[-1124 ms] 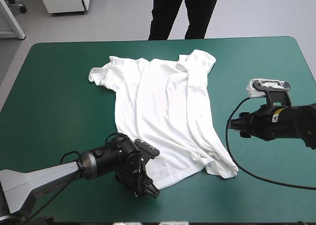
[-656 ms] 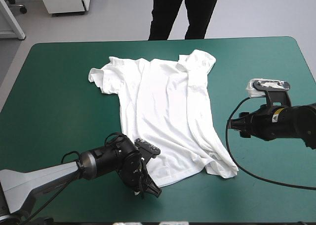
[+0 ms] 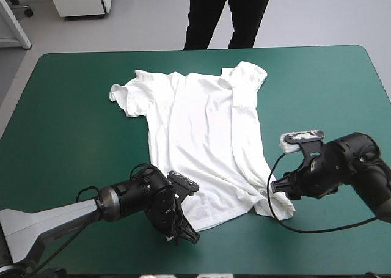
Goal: Fold the cloth
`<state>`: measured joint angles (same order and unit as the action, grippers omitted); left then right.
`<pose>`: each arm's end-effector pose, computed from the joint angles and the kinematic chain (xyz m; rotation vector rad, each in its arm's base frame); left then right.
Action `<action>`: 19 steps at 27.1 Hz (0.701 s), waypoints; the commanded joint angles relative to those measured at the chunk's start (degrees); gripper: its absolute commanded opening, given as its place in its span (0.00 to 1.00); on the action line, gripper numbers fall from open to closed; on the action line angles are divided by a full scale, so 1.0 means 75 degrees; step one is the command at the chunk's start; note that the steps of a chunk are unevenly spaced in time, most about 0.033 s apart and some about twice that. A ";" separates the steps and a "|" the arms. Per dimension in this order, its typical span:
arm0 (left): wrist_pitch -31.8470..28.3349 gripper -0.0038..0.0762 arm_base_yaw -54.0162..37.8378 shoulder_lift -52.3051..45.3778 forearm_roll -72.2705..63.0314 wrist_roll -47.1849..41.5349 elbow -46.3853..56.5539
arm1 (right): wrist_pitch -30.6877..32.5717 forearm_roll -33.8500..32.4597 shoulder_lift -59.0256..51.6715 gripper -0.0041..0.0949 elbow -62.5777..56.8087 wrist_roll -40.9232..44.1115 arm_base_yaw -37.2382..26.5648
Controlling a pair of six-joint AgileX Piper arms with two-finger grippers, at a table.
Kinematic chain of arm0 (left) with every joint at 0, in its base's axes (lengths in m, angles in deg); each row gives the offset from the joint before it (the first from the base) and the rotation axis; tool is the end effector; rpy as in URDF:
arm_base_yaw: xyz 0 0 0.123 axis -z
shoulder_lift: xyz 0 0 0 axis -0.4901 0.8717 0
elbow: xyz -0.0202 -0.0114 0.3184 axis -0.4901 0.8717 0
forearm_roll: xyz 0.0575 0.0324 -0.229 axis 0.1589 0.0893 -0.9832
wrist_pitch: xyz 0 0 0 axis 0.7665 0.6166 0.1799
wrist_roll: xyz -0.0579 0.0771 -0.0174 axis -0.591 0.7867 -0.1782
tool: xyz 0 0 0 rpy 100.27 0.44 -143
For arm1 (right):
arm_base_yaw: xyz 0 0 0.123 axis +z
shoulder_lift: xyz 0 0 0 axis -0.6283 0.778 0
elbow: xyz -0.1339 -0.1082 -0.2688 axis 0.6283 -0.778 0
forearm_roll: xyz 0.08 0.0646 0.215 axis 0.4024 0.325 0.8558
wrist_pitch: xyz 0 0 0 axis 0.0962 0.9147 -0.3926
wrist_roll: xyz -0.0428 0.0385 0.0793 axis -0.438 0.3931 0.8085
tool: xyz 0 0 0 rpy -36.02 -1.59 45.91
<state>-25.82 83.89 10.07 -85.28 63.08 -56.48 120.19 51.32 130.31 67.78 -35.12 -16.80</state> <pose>0.1379 -0.2047 0.2327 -0.9426 -2.9756 0.1075 0.1578 0.0675 0.3420 -0.2855 2.8629 0.1601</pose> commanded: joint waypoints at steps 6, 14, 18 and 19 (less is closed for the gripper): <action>-0.0702 0.04 0.0027 0.0335 -0.0120 0.0023 0.0255 | -0.1611 -0.0529 0.0243 0.61 -0.1203 0.0826 0.0568; -0.0702 0.04 0.0027 0.0335 -0.0106 0.0023 0.0255 | -0.2375 -0.0563 0.1277 0.61 -0.1459 0.0900 0.0568; -0.0702 0.04 0.0027 0.0335 -0.0106 0.0023 0.0255 | -0.2438 -0.0548 0.1819 0.61 -0.1592 0.0885 0.0568; -0.0702 0.04 0.0027 0.0335 -0.0106 0.0023 0.0255 | -0.2438 -0.0527 0.1941 0.59 -0.1641 0.0885 0.0568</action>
<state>-25.82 83.89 10.07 -85.28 63.25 -56.48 102.55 47.87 144.11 55.15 -28.45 -12.68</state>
